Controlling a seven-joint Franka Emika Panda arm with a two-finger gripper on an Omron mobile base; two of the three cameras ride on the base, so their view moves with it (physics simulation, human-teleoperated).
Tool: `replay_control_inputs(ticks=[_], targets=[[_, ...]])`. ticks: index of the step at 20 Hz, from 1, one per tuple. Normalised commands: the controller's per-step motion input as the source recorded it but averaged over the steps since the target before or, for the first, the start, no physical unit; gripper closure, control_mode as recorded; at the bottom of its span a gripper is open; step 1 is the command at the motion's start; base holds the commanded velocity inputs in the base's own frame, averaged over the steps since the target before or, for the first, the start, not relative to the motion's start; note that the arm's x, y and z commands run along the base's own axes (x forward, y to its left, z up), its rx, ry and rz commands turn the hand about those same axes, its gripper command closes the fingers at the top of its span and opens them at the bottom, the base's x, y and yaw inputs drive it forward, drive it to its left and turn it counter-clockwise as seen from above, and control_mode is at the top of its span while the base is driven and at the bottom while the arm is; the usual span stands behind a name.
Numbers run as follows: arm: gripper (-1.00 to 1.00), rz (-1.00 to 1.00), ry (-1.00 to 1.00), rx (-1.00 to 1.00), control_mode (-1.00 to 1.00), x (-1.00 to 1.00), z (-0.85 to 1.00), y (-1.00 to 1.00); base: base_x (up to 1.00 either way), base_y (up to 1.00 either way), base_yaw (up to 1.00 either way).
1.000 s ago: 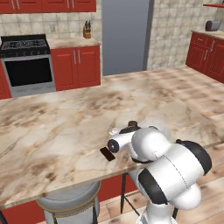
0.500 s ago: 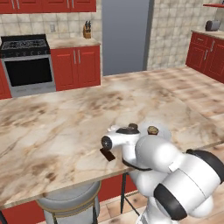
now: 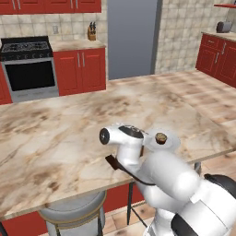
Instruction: Take the cinnamon bottle from the cabinet and place it on the dining table, next to the plate with the cupcake. Then take the chocolate from the dining counter and place it on the cupcake plate.
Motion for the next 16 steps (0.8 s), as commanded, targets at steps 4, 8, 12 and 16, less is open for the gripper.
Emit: replay_control_inputs(ticks=[4,8,12,16], targets=[[-1.00,-0.01,0.00,0.10,-1.00,-0.51,0.90,0.28,0.00,0.00,0.00],[-1.00,0.02,0.00,0.10,-1.00,-0.56,0.71,0.38,0.00,0.00,0.00],[-1.00,0.13,0.13,0.07,-1.00,-0.53,0.44,0.55,0.00,0.00,0.00],[-1.00,0.29,0.28,0.03,-1.00,-0.66,-0.09,0.67,0.00,0.00,0.00]])
